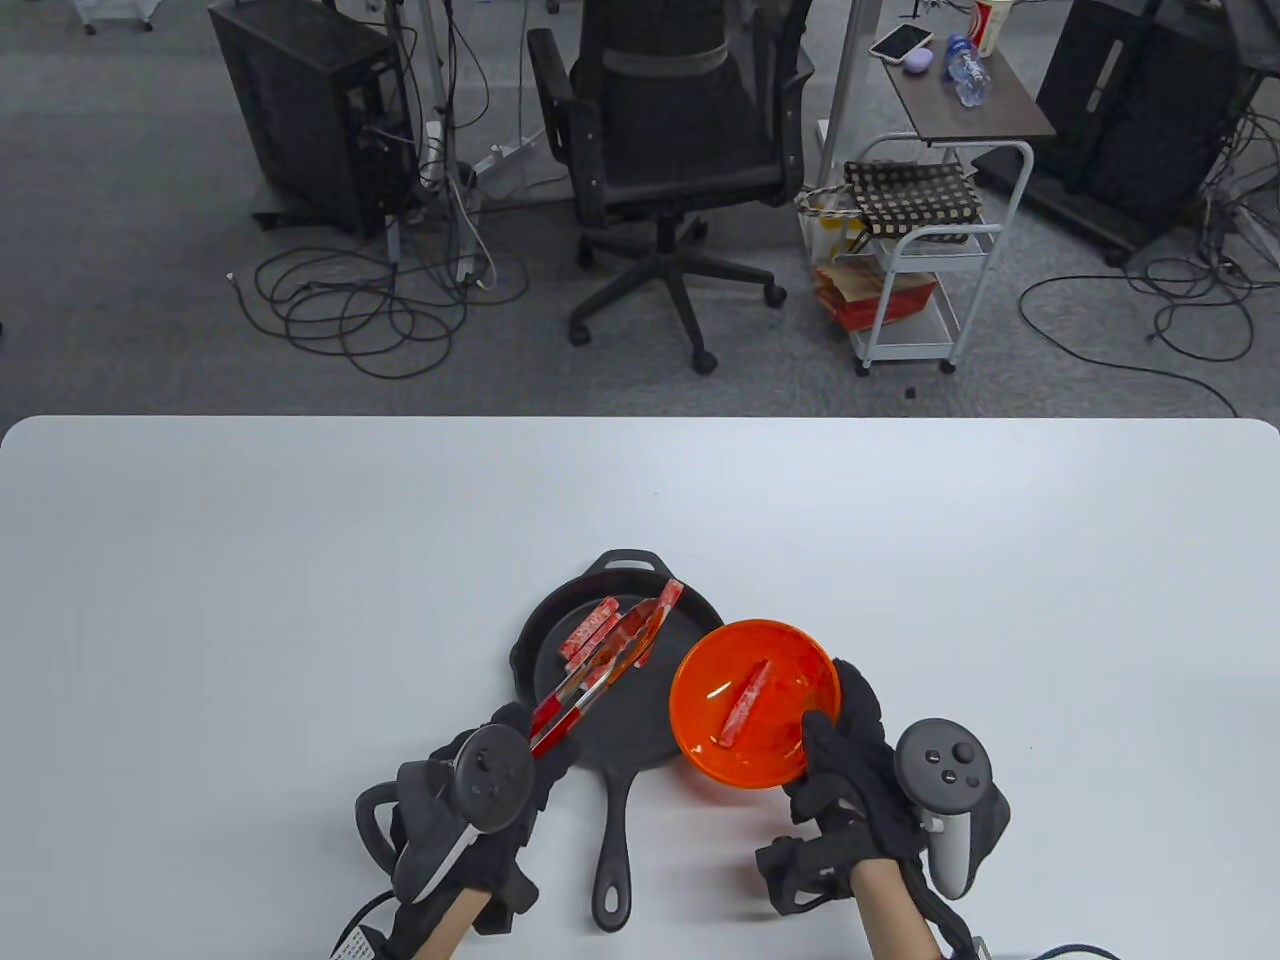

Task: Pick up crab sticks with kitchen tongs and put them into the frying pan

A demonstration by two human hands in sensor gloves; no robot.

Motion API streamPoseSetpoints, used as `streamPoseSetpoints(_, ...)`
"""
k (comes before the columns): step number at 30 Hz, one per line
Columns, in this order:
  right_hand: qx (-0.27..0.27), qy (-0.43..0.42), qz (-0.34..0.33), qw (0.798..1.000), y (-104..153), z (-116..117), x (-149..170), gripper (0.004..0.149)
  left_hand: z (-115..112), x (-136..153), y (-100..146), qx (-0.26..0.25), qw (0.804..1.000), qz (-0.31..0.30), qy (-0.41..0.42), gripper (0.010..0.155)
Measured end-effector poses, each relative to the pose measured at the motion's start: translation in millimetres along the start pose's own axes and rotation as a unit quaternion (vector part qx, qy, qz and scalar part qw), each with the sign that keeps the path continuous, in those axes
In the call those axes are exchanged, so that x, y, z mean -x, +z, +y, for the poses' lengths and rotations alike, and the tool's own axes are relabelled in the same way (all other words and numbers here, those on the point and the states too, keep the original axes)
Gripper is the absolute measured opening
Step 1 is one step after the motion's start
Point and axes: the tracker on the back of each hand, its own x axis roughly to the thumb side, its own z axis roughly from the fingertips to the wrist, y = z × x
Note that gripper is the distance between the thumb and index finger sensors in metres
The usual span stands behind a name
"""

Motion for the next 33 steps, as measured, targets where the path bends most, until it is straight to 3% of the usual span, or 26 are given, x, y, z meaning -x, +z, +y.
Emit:
streamPoseSetpoints(13,-0.001,-0.006,0.001,1.0,0,-1,0,0.062,-39,18,-21,0.07,0.994,0.028,-0.076,0.073)
streamPoseSetpoints(33,-0.003,-0.008,0.001,1.0,1,-1,0,0.062,-45,2,-17,0.065,0.987,0.005,-0.147,0.073)
